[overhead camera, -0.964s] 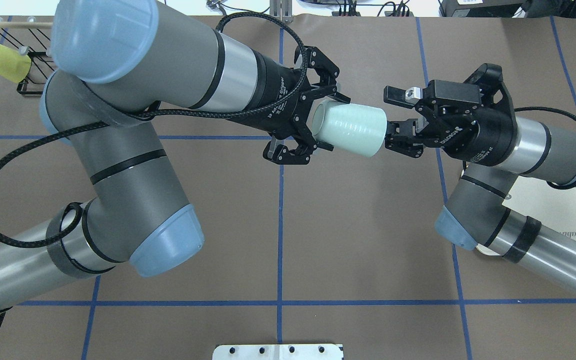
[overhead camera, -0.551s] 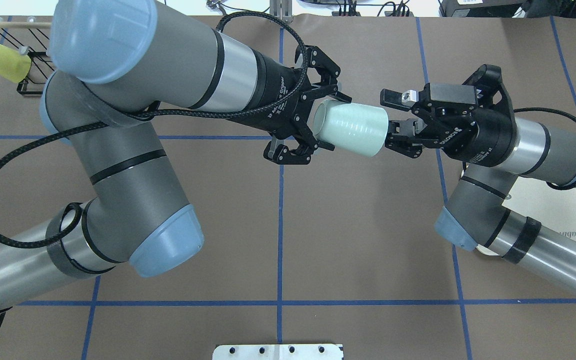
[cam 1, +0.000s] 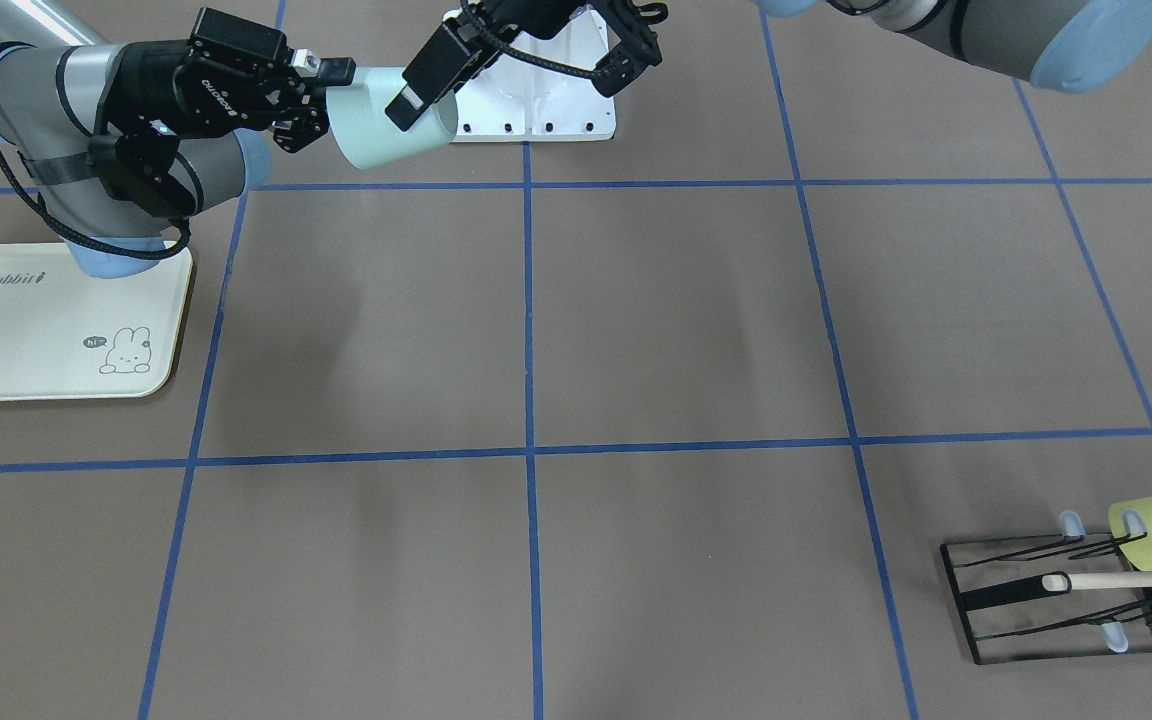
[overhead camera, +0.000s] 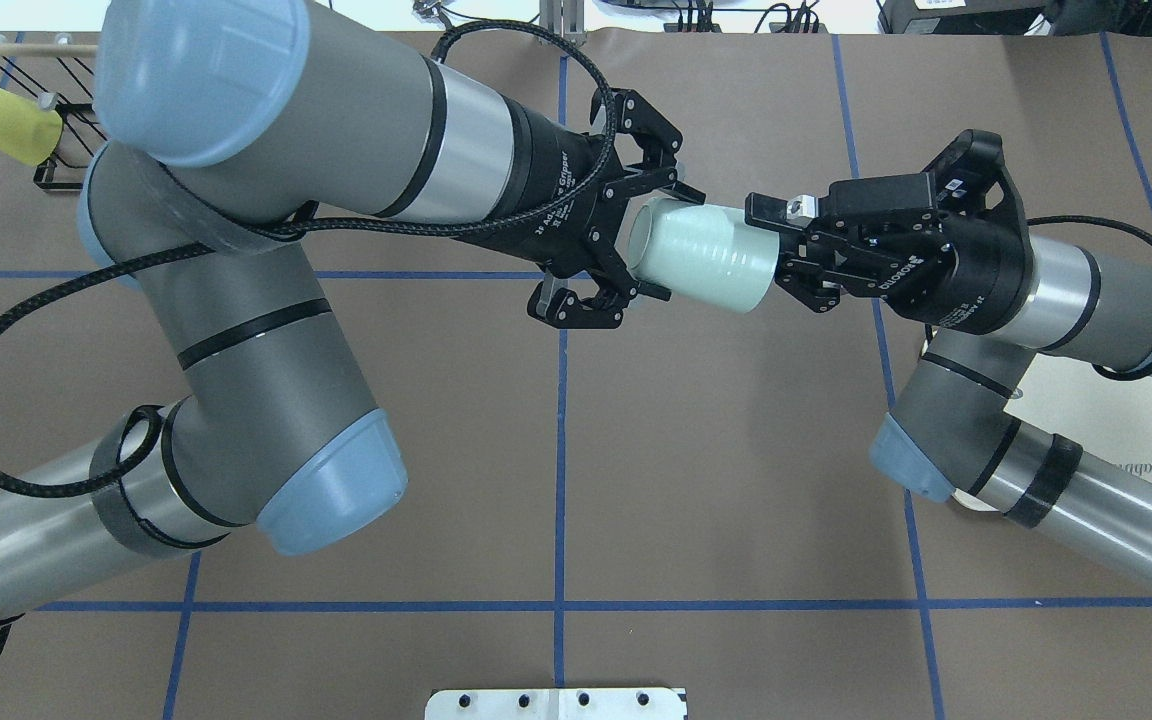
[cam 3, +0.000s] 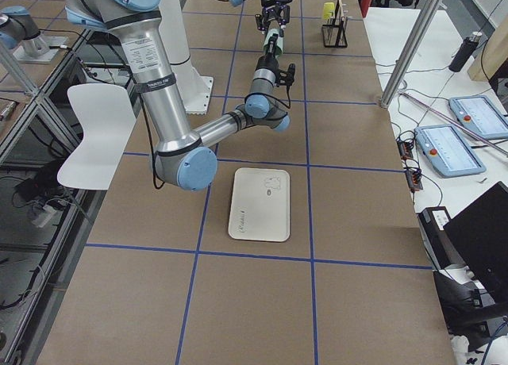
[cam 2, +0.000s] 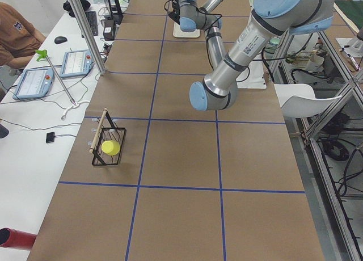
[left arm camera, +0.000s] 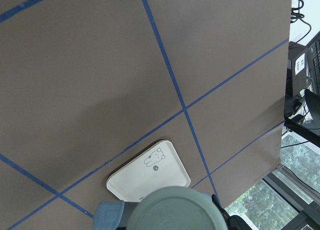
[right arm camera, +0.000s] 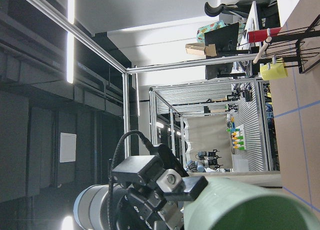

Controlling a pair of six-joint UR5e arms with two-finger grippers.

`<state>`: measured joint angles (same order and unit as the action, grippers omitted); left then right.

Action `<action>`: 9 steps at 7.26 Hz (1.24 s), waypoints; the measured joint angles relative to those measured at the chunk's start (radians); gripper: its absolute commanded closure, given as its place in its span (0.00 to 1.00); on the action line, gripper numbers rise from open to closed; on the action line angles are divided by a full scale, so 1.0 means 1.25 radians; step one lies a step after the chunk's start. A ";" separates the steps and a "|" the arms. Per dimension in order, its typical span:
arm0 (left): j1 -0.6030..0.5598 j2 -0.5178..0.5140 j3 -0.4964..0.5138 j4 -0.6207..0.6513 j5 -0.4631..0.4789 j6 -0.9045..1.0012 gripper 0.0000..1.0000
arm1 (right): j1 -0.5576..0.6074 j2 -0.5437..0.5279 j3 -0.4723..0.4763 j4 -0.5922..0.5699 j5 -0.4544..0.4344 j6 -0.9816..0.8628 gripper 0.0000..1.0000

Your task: Left arm grabs green cup and hands to right arm on tray

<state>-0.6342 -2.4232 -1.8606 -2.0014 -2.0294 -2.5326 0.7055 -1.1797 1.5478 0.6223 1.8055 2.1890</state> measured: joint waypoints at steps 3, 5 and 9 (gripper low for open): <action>0.000 0.000 0.000 -0.001 0.000 0.000 0.89 | 0.000 -0.001 -0.001 0.000 0.000 0.000 0.83; -0.001 -0.001 -0.001 -0.001 0.000 0.000 0.69 | -0.001 -0.001 -0.001 0.000 0.000 -0.001 0.91; 0.001 0.000 -0.001 -0.018 -0.001 0.006 0.00 | -0.001 -0.003 0.000 0.001 0.000 -0.001 1.00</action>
<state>-0.6334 -2.4227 -1.8613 -2.0240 -2.0308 -2.5257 0.7045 -1.1829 1.5477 0.6241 1.8055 2.1875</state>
